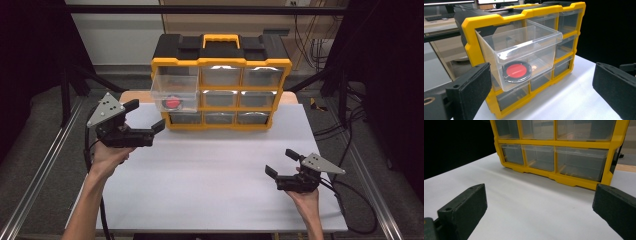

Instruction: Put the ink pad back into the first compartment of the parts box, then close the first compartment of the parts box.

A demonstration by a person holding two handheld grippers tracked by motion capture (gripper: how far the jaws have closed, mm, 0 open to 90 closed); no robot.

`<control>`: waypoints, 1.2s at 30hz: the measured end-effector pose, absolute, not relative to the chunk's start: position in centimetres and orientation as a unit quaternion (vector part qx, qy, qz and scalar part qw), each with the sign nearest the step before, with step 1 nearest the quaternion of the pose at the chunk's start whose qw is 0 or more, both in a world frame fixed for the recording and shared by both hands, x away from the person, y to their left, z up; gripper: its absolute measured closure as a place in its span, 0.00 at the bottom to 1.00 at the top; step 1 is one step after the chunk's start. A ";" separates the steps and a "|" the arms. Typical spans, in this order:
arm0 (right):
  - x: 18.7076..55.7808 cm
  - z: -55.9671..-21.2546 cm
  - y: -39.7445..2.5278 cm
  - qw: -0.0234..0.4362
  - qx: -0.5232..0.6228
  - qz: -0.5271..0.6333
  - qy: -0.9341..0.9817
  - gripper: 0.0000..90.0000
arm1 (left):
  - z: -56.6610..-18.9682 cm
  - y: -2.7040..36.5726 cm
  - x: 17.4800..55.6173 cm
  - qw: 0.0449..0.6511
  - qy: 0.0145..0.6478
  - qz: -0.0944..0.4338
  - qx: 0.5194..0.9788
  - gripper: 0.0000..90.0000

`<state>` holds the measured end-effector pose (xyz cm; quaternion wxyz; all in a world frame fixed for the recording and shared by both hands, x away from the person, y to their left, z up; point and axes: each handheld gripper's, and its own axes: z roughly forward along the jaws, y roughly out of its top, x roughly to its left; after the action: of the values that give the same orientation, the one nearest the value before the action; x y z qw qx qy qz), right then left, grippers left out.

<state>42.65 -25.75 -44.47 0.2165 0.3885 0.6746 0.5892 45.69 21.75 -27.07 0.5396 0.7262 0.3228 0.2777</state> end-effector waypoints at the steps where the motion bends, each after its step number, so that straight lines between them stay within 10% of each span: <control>1: 42.6 -44.5 -25.8 0.217 0.389 0.589 0.675 0.00 | -27.2 21.8 45.7 0.539 0.323 0.278 0.726 0.02; 23: 42.7 -44.5 -25.8 0.216 0.388 0.591 0.674 0.00 | -29.4 21.0 45.6 0.531 0.330 0.268 0.733 0.09; 36: 42.6 -44.4 -25.9 0.216 0.386 0.593 0.673 0.00 | -30.1 20.5 46.0 0.529 0.331 0.261 0.736 0.37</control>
<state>42.61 -25.87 -44.45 0.2159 0.3860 0.6732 0.5926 45.97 20.46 -30.05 0.5291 0.7364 0.3311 0.2610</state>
